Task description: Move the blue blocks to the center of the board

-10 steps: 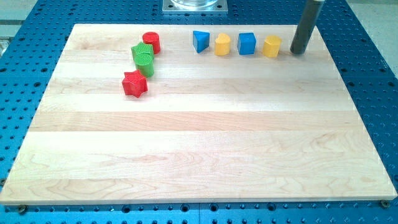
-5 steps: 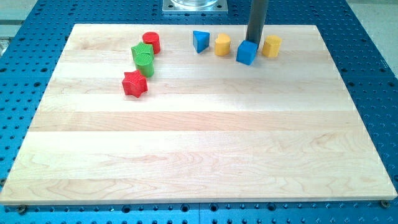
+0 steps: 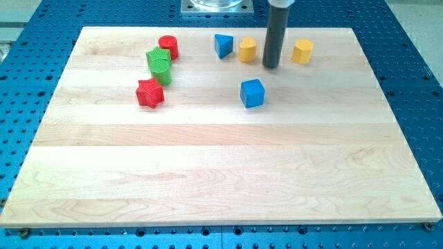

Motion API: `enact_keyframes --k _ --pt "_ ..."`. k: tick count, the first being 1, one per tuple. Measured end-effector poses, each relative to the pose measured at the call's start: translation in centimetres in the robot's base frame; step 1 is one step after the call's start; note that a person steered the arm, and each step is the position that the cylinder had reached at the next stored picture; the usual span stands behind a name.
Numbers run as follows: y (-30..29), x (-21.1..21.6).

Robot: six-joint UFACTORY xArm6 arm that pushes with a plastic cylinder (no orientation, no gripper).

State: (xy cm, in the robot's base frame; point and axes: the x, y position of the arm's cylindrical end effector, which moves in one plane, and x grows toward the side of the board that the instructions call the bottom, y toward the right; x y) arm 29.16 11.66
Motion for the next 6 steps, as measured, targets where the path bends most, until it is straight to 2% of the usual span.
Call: enact_keyframes --k 1,2,3,4,6 --pt "0.9 -5.4" --pt "-3.2 -8.5" --pt "-9.7 -7.5" --pt "-11.5 -3.5" --pt "-10.3 6.8"
